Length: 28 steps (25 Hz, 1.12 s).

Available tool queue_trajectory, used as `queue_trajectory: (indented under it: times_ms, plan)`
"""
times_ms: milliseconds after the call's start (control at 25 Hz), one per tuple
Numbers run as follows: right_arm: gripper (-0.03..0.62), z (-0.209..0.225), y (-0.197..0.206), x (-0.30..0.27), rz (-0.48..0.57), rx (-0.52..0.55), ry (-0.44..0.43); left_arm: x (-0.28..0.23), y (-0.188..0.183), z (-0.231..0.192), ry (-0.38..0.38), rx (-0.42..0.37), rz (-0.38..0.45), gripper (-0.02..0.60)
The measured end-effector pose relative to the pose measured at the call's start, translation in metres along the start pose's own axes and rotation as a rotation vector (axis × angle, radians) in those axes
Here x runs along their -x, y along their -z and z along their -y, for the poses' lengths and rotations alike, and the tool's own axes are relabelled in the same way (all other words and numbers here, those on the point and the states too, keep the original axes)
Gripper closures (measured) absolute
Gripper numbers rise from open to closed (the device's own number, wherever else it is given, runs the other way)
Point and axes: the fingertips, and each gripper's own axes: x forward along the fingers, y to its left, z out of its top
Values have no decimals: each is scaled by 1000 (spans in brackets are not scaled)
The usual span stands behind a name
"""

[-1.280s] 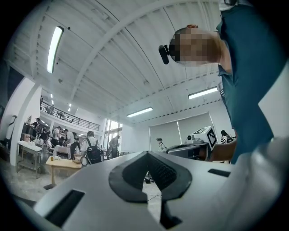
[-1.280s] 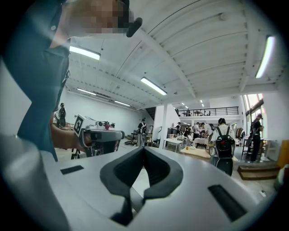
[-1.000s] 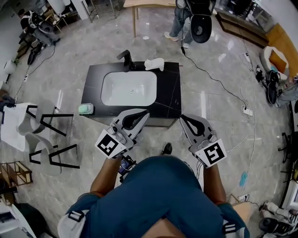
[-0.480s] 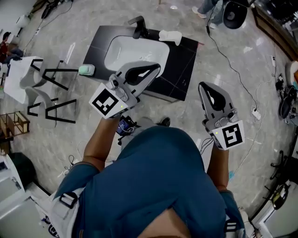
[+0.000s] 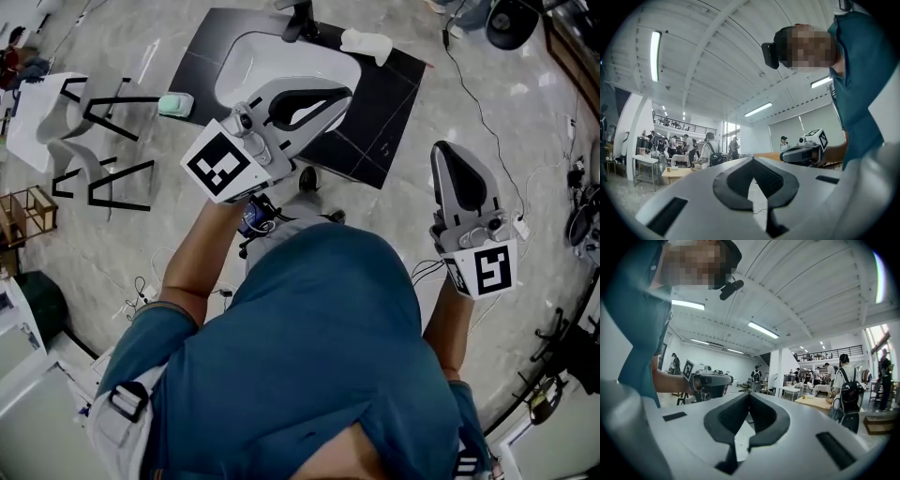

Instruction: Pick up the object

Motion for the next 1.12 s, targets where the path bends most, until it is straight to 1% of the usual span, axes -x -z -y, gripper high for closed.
queue_trajectory:
  times_ms: [240, 520, 760, 840, 920, 1040, 1120]
  plan:
    - [579, 17, 6, -28, -39, 1, 29, -13, 6, -35, 30, 43, 34, 578]
    - [579, 35, 8, -72, -59, 6, 84, -28, 12, -77, 94, 70, 68, 577]
    - [579, 51, 9, -103, -79, 15, 141, -38, 21, -106, 164, 83, 52, 578]
    - [579, 56, 11, -110, -84, 7, 161, -43, 24, -114, 179, 87, 60, 578]
    - [579, 58, 14, -117, -90, -12, 172, -46, 28, -119, 188, 95, 47, 578]
    - [580, 59, 18, -123, -93, -9, 157, -47, 32, -124, 186, 101, 40, 578]
    - [579, 62, 19, -127, -92, -10, 149, -50, 38, -129, 178, 104, 20, 578]
